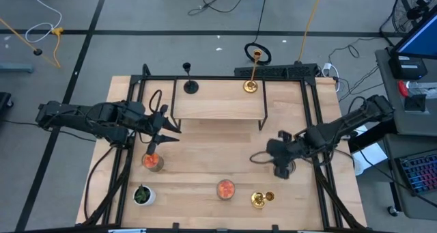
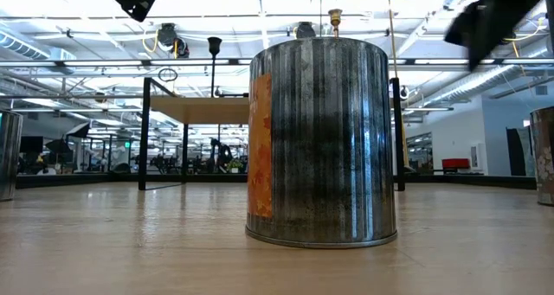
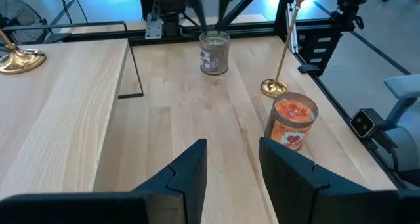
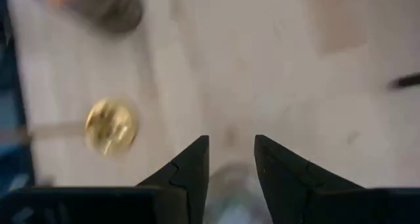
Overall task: Pick & Place candle stick holders
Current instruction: Put the gold candle holder on the shelf
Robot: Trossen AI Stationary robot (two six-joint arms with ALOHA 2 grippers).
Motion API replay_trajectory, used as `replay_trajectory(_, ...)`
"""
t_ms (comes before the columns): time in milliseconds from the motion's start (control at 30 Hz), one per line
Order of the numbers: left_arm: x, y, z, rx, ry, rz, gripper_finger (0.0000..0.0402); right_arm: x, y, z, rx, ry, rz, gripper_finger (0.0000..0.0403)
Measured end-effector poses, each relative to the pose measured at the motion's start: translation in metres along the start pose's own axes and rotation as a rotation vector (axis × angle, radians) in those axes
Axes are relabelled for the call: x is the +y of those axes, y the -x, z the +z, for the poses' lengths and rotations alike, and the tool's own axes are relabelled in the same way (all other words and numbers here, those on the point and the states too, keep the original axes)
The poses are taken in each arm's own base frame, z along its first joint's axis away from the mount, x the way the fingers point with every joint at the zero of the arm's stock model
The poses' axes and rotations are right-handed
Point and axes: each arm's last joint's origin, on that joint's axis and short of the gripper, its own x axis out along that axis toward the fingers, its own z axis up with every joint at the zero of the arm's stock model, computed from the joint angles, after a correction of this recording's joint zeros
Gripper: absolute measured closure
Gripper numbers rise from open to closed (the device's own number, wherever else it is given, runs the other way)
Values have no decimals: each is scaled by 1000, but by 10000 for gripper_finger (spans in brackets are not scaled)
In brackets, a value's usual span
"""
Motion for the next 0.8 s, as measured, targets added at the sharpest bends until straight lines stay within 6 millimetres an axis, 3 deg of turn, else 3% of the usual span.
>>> replay_trajectory(133,0,0,0,0,0,0,256,20,-8,-7,73,125,135,286)
replay_trajectory(400,0,0,0,-1,-1,13,256,66,-38,-17,2,277,307,287)
replay_trajectory(633,2,0,0,0,4,71,256,89,-57,-25,-26,389,353,287)
replay_trajectory(800,2,0,0,-1,10,78,256,92,-69,-23,-80,452,294,287)
